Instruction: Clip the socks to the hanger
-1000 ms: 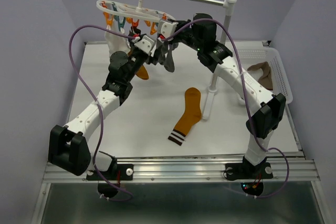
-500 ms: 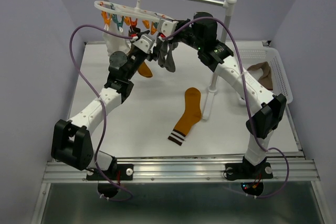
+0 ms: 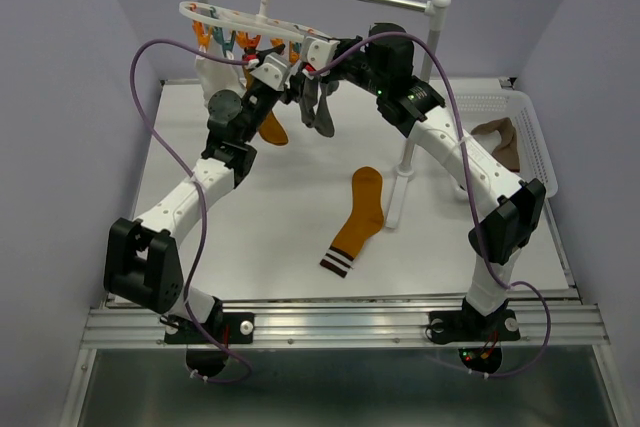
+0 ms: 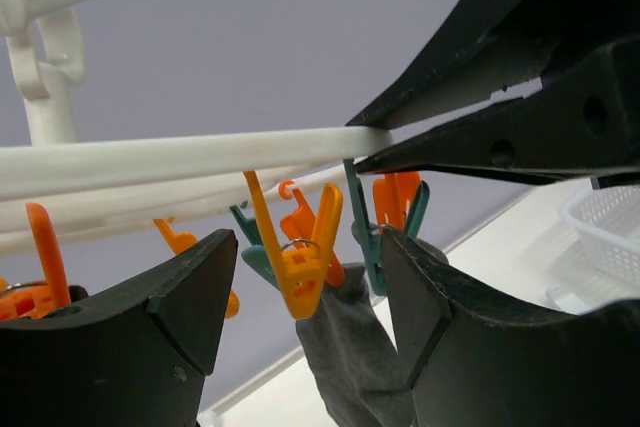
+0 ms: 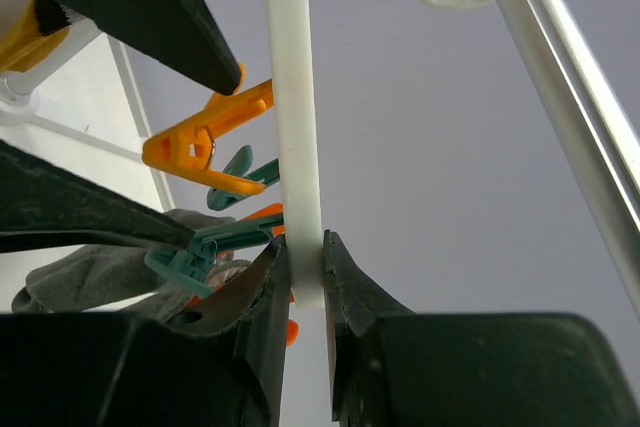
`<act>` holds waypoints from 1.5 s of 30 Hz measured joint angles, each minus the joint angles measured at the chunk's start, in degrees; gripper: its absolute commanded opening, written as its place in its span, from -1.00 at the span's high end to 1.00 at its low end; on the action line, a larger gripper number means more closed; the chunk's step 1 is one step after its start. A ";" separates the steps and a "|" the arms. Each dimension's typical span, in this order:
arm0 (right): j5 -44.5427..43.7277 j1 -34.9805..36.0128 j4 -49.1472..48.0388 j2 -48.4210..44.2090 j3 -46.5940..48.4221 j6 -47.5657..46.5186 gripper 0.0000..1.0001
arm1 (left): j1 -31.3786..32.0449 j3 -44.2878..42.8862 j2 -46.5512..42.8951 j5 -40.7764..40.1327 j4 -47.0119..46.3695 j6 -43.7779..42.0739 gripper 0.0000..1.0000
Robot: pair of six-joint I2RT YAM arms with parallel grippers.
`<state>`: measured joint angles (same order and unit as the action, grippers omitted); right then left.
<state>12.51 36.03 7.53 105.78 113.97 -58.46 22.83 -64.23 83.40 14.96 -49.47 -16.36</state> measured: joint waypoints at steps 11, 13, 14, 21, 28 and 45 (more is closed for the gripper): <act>0.20 0.00 -0.02 0.00 0.00 -0.04 0.99 | -0.46 -4.20 3.02 0.02 -0.52 0.35 -0.33; 0.28 0.00 -0.02 0.00 0.00 -0.04 0.99 | -0.46 -4.50 3.54 0.07 -0.39 0.39 -0.32; 0.35 0.00 0.00 0.00 0.00 -0.04 0.99 | -0.46 -4.63 3.67 0.11 -0.37 0.39 -0.29; 0.37 0.00 -0.02 0.00 0.00 -0.04 0.99 | -0.46 -4.81 3.80 0.57 -0.44 0.85 -0.14; 0.39 0.00 -0.02 0.00 -0.02 -0.02 0.99 | -0.46 -4.81 3.80 0.66 -0.48 0.92 -0.12; 1.03 0.00 -0.46 0.00 -0.46 0.00 0.99 | -0.79 -4.85 3.80 0.37 -0.96 2.49 0.45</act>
<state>13.54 36.03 7.07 105.78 113.51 -58.46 22.04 -69.08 87.20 15.33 -50.43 -13.87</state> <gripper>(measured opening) 0.221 0.439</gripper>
